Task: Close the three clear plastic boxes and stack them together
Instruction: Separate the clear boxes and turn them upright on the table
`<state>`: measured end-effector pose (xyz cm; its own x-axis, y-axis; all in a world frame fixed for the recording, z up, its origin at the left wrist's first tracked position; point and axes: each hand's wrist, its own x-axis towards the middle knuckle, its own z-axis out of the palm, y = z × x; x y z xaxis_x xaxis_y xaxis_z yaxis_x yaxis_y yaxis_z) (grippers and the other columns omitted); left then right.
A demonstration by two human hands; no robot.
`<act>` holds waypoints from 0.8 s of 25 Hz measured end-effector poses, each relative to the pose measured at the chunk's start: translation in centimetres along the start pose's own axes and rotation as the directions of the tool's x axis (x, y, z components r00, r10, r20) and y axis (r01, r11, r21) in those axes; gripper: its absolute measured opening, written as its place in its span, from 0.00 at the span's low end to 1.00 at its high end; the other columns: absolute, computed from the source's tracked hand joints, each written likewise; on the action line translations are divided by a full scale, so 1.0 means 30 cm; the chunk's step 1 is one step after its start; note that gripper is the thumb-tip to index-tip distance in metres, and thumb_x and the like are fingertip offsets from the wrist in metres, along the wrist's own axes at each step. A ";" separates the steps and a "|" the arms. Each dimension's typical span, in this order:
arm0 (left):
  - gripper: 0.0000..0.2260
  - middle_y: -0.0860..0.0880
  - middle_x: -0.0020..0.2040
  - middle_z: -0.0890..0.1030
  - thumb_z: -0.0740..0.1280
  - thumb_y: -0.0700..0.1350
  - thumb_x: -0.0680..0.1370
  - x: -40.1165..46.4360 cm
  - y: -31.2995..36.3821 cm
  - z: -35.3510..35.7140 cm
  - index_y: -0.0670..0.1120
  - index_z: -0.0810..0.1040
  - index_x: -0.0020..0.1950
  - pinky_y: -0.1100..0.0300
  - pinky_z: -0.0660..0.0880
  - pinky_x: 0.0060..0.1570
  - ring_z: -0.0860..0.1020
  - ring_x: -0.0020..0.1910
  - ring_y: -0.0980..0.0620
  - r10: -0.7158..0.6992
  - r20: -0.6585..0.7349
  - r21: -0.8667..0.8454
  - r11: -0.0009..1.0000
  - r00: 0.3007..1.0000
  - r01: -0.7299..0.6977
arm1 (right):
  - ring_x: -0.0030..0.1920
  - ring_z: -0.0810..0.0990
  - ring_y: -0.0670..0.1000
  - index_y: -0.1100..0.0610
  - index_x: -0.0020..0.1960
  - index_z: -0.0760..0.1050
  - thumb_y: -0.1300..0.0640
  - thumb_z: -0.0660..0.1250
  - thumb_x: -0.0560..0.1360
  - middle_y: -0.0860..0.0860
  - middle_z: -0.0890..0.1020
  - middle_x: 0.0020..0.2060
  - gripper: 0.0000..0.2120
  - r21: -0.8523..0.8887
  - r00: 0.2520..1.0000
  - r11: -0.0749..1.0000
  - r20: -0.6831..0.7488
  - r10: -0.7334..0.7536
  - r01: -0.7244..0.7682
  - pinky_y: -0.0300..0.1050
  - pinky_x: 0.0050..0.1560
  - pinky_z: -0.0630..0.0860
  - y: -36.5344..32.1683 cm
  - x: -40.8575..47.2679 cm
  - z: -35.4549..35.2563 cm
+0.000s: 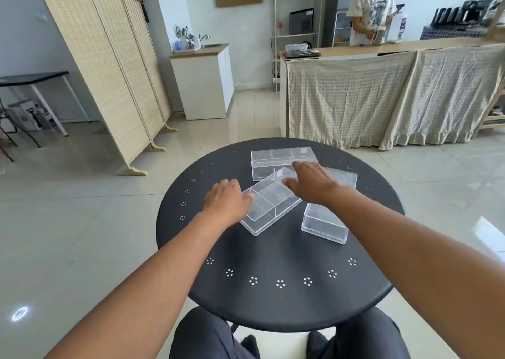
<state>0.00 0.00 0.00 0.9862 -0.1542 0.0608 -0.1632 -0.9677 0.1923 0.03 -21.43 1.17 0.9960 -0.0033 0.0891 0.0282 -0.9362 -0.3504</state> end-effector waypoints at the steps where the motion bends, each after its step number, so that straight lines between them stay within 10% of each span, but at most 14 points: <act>1: 0.26 0.40 0.64 0.80 0.60 0.62 0.80 0.006 -0.017 0.009 0.41 0.76 0.62 0.49 0.72 0.55 0.77 0.63 0.37 -0.055 0.045 -0.015 0.998 0.997 0.056 | 0.65 0.80 0.67 0.65 0.63 0.76 0.46 0.64 0.84 0.65 0.83 0.62 0.21 0.011 1.000 1.000 0.025 0.013 -0.013 0.57 0.59 0.78 -0.007 0.024 0.027; 6: 0.32 0.44 0.44 0.86 0.59 0.75 0.71 0.035 -0.095 0.075 0.45 0.78 0.41 0.54 0.78 0.45 0.85 0.47 0.41 -0.216 0.247 -0.165 0.951 0.945 0.261 | 0.59 0.83 0.66 0.66 0.58 0.78 0.50 0.64 0.84 0.65 0.85 0.58 0.18 0.035 0.989 0.992 0.094 0.114 -0.118 0.50 0.50 0.74 -0.029 0.104 0.089; 10: 0.28 0.44 0.41 0.87 0.63 0.69 0.72 0.085 -0.153 0.083 0.43 0.80 0.47 0.53 0.85 0.36 0.87 0.35 0.46 -0.240 0.347 -0.333 0.872 0.907 0.358 | 0.50 0.77 0.61 0.63 0.43 0.73 0.53 0.65 0.83 0.61 0.78 0.50 0.16 0.100 0.952 0.957 0.171 0.253 -0.273 0.47 0.48 0.70 -0.028 0.163 0.080; 17: 0.14 0.43 0.46 0.80 0.67 0.47 0.78 0.098 -0.193 0.075 0.38 0.78 0.56 0.53 0.81 0.36 0.83 0.40 0.42 -0.321 0.379 -0.645 0.581 0.868 0.497 | 0.63 0.80 0.65 0.68 0.74 0.70 0.58 0.74 0.78 0.64 0.78 0.64 0.29 0.450 0.868 0.747 0.341 0.362 -0.489 0.53 0.55 0.76 -0.050 0.169 0.085; 20: 0.07 0.44 0.41 0.78 0.68 0.43 0.77 0.075 -0.200 0.061 0.39 0.78 0.48 0.50 0.82 0.39 0.79 0.35 0.44 -0.336 0.309 -0.708 0.544 0.890 0.451 | 0.48 0.78 0.59 0.67 0.69 0.73 0.62 0.75 0.73 0.60 0.76 0.52 0.27 0.593 0.852 0.612 0.342 0.396 -0.523 0.47 0.40 0.74 -0.054 0.159 0.077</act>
<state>3.25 5.11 -2.81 0.9414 0.1264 -0.3128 0.3352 -0.4544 0.8253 4.93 -19.12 0.00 0.8888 -0.2538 -0.3815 -0.4531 -0.3629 -0.8143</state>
